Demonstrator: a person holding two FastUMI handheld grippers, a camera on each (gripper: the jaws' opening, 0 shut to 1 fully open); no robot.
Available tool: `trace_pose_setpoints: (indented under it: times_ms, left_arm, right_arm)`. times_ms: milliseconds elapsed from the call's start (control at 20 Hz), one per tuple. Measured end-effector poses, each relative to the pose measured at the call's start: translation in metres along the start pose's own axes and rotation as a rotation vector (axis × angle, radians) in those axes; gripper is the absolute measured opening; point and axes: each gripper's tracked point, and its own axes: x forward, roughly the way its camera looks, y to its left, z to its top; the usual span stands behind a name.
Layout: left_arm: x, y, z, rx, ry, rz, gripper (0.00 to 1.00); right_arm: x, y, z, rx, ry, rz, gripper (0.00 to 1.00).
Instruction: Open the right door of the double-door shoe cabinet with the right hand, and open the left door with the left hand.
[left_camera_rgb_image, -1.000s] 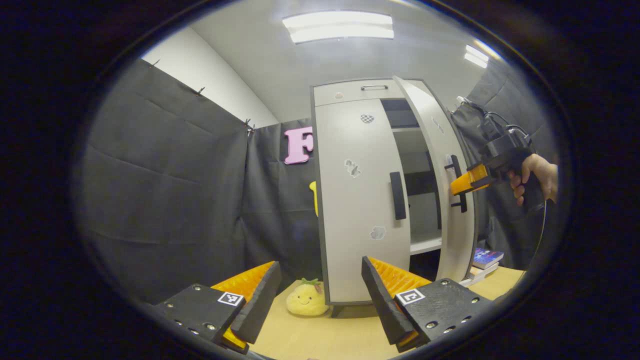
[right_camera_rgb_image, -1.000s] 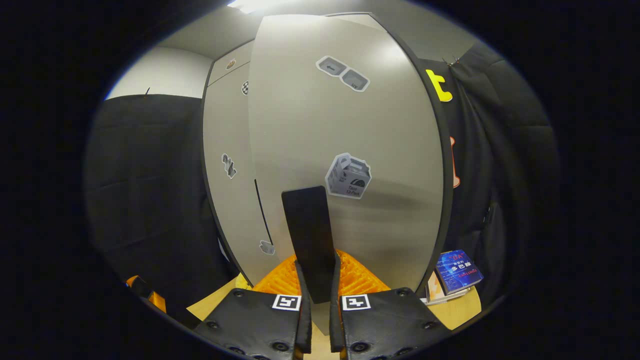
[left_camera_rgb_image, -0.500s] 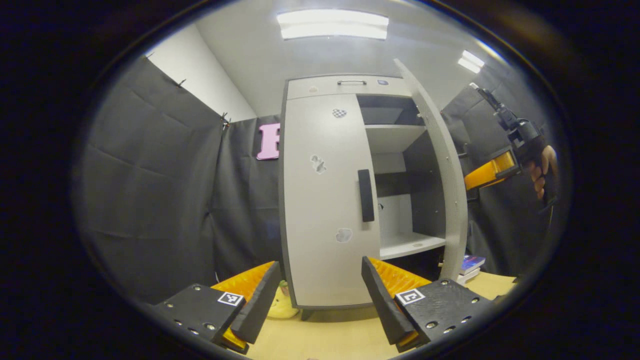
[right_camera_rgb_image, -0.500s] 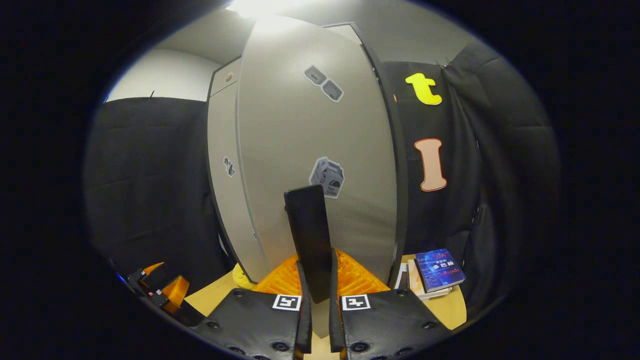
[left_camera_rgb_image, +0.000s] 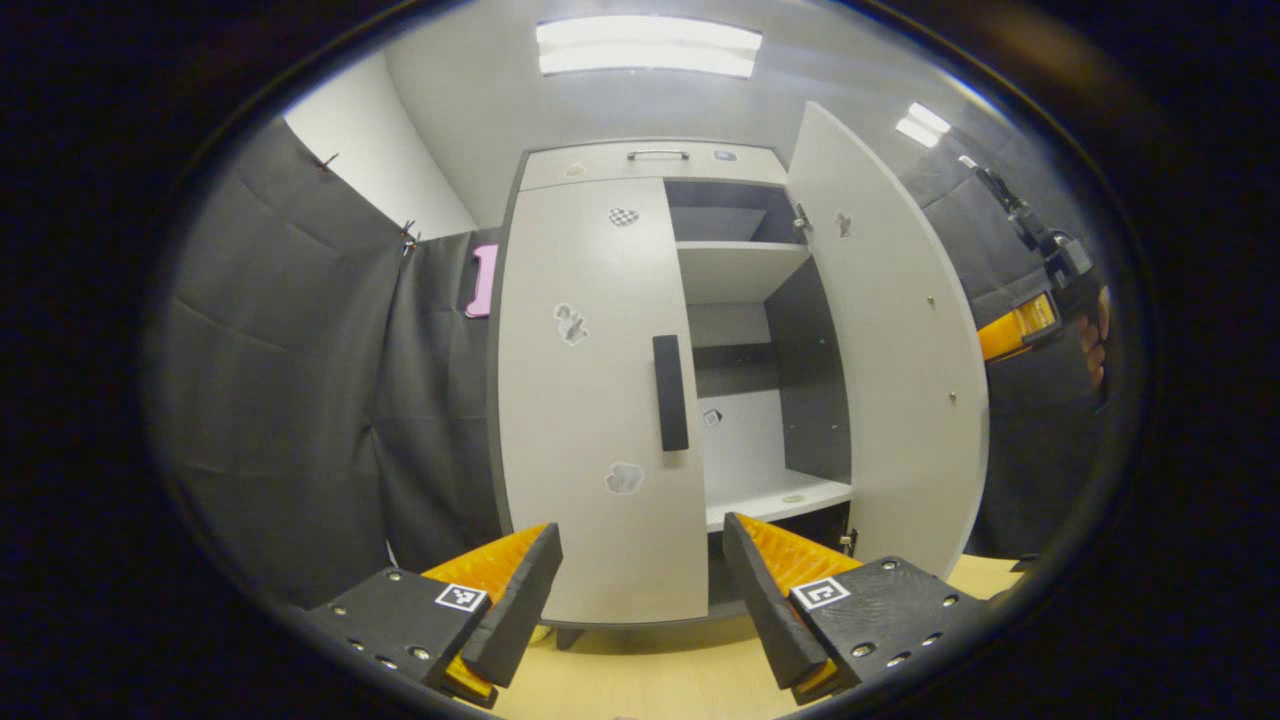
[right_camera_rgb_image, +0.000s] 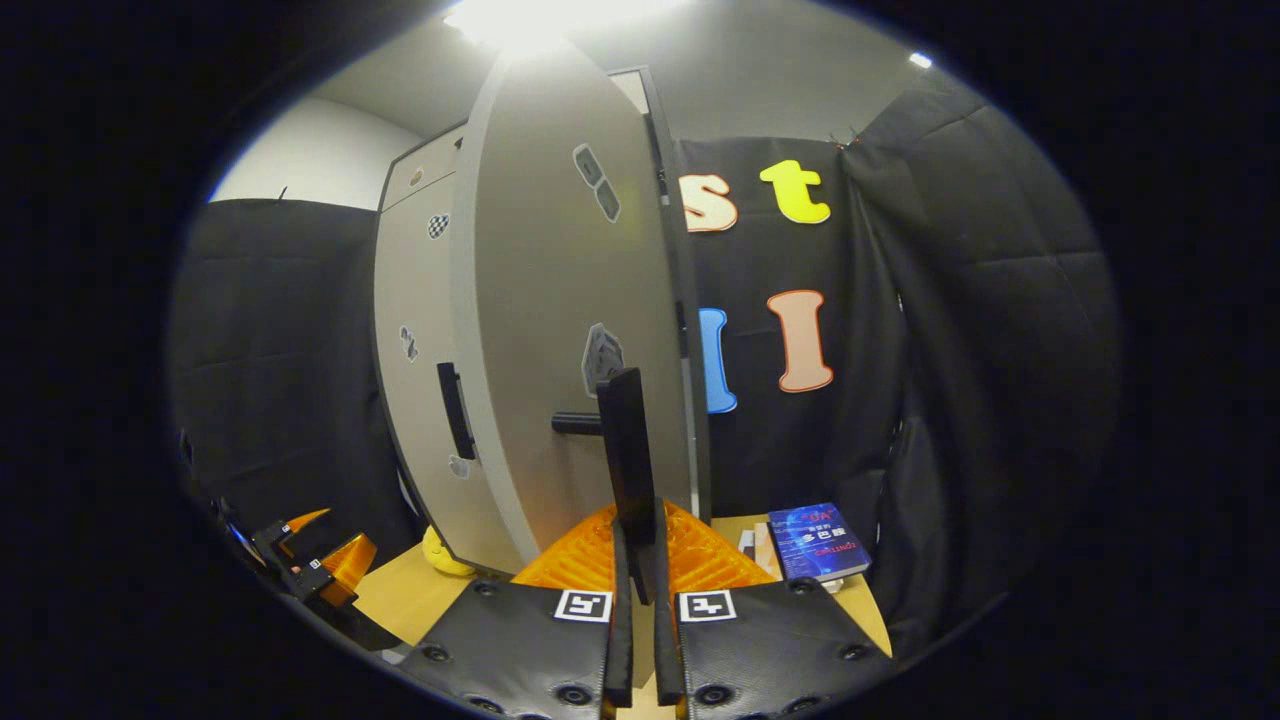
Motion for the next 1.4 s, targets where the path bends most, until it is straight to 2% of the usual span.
trace_pose_setpoints:
  times_ms: [150, 250, 400, 550, 750, 800, 850, 950, 1000, 1100, 1400]
  left_arm:
    - [0.006, -0.012, 0.001, -0.005, 0.005, -0.02, 0.94]
    - [0.007, -0.015, 0.0, -0.006, 0.014, -0.029, 0.94]
    - [0.021, -0.023, 0.002, -0.01, 0.033, -0.044, 0.94]
    - [0.042, -0.026, 0.012, 0.003, 0.037, -0.053, 0.94]
    - [0.084, -0.028, 0.026, 0.006, 0.048, -0.067, 0.94]
    - [0.096, -0.027, 0.029, 0.006, 0.049, -0.067, 0.94]
    - [0.107, -0.025, 0.032, 0.005, 0.048, -0.065, 0.94]
    - [0.132, -0.021, 0.037, -0.002, 0.05, -0.058, 0.94]
    - [0.145, -0.019, 0.039, -0.004, 0.05, -0.054, 0.94]
    - [0.167, -0.015, 0.046, -0.007, 0.051, -0.046, 0.94]
    - [0.221, -0.006, 0.056, -0.005, 0.068, -0.028, 0.94]
  right_arm:
    - [-0.002, -0.02, 0.004, -0.001, -0.018, -0.047, 0.07]
    - [-0.004, -0.017, 0.003, 0.005, -0.018, -0.016, 0.05]
    - [-0.011, -0.023, 0.002, -0.013, -0.041, -0.023, 0.07]
    - [-0.032, -0.023, -0.005, 0.043, -0.067, -0.012, 0.08]
    - [-0.064, -0.065, -0.016, 0.037, -0.086, -0.134, 0.07]
    - [-0.069, -0.071, -0.021, 0.041, -0.086, -0.147, 0.14]
    - [-0.077, -0.076, -0.026, 0.043, -0.086, -0.161, 0.43]
    - [-0.091, -0.095, -0.046, 0.016, -0.077, -0.237, 1.0]
    - [-0.093, -0.104, -0.047, -0.01, -0.07, -0.281, 0.95]
    - [-0.103, -0.113, -0.061, -0.029, -0.043, -0.327, 0.98]
    - [-0.113, -0.129, -0.087, 0.009, 0.0, -0.373, 0.98]
